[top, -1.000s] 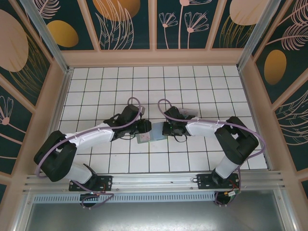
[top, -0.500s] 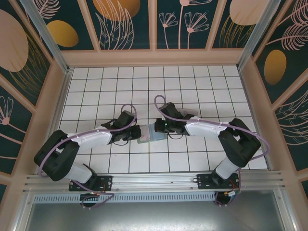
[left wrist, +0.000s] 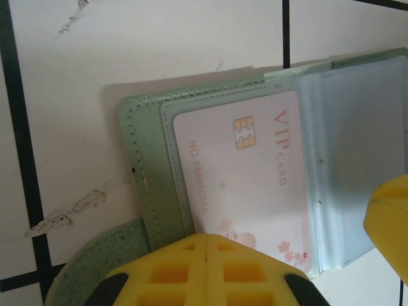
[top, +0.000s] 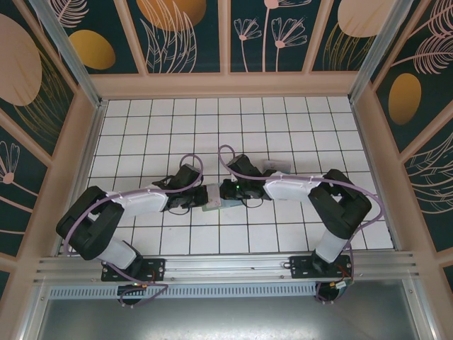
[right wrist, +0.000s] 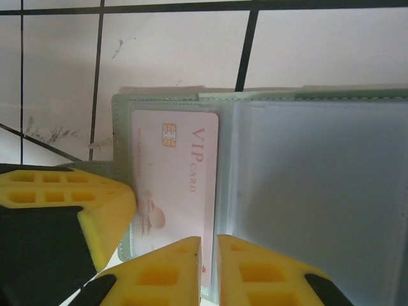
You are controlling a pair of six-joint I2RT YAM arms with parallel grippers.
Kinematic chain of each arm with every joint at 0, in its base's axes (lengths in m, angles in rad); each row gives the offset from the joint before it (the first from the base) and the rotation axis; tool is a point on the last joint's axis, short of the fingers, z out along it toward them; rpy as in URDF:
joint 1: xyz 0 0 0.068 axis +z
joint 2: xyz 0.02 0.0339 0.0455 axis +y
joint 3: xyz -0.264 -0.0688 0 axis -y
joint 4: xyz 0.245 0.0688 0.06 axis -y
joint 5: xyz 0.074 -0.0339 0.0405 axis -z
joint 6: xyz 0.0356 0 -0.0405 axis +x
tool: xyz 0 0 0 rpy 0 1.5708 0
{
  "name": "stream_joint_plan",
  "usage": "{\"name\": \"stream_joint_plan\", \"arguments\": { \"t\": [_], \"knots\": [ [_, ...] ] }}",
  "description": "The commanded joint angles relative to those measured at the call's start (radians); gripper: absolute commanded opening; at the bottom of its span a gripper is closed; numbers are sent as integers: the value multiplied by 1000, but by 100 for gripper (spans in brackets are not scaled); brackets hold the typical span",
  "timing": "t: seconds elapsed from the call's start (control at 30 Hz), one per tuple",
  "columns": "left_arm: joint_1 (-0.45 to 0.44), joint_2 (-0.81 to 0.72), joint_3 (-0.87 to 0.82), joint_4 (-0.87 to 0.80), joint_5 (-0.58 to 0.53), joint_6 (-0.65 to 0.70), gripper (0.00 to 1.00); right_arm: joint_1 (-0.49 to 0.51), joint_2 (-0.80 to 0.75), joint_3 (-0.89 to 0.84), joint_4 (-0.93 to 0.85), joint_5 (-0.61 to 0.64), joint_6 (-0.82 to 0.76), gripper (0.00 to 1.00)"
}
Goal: Take the credit cards out of the card holder
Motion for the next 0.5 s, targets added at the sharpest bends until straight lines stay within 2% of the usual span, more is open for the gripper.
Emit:
{"name": "stream_joint_plan", "arguments": {
  "t": [0.0,0.17,0.47],
  "knots": [
    [2,28,-13,14,25,-5,6,8,30,30,23,-39,18,16],
    [3,37,-18,30,45,-13,5,6,64,34,21,-64,26,15],
    [2,34,-26,28,46,-14,4,-3,67,25,4,-38,36,18]
  ]
}}
